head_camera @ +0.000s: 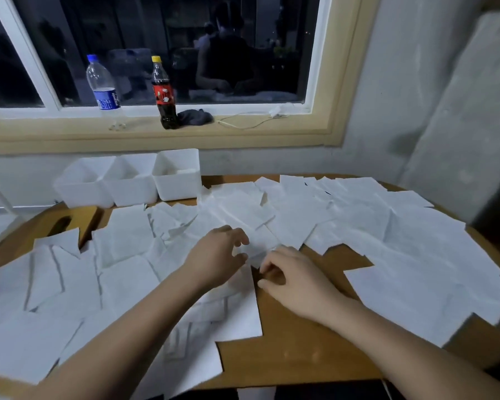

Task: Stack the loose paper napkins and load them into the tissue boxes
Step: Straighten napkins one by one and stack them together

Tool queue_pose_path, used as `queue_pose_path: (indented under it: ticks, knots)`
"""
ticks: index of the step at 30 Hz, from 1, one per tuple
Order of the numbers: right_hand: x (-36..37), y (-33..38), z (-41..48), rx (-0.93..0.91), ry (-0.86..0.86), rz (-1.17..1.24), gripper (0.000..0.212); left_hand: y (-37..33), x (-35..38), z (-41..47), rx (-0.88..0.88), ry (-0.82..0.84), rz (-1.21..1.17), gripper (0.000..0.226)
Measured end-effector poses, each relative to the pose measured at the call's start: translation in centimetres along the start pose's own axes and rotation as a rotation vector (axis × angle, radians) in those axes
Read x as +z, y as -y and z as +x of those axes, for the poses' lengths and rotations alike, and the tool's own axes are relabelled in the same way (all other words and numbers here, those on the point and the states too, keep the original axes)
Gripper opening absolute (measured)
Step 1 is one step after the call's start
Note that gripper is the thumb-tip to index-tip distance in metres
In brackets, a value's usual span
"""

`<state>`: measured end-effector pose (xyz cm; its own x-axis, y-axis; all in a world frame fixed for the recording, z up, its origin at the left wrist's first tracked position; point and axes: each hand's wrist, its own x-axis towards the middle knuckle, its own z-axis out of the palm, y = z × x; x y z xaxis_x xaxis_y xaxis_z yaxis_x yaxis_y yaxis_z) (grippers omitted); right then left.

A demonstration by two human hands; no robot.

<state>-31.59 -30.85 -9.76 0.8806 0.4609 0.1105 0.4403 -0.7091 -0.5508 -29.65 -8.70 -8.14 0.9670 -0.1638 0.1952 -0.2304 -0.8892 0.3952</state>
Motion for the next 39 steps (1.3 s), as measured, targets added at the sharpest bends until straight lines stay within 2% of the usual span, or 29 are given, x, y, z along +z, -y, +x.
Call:
queue_pose_path:
  ticks: [5,9,15,19,23,26,31,34,39]
  knots:
    - [2.6,0.4,-1.6,-0.039,0.022,-0.085,0.047,2.0,-0.6,-1.1,-0.002,0.046,0.072,0.036]
    - [3.6,0.4,-2.6,-0.028,-0.017,-0.083,0.055,2.3,-1.0,-4.1,-0.014,0.048,0.051,0.036]
    - [3.8,-0.5,-4.5,-0.068,-0.092,-0.094,0.042,1.6,0.3,-8.6,-0.026,-0.045,0.023,0.037]
    - [3.7,-1.6,-6.0,-0.122,-0.181,-0.144,0.026,2.0,1.8,-9.0,-0.045,-0.036,0.089,0.04]
    - [3.6,-2.1,-7.0,-0.154,-0.244,-0.219,0.025,2.2,2.8,-8.6,-0.041,-0.114,0.168,0.021]
    - [3.5,-1.8,-7.1,-0.115,-0.278,-0.246,0.015,2.3,3.2,-8.4,-0.035,-0.169,0.187,0.017]
    - [3.2,-1.4,-7.4,-0.03,-0.353,-0.275,0.004,2.1,2.4,-8.6,-0.056,-0.203,0.025,0.009]
    - [3.2,-1.5,-7.3,-0.01,-0.399,-0.234,0.01,1.2,1.3,-9.1,0.0,-0.244,-0.05,0.003]
    - [2.7,-0.7,-7.4,-0.166,-0.338,-0.115,0.056,-1.6,1.5,-10.5,0.201,-0.148,-0.114,0.007]
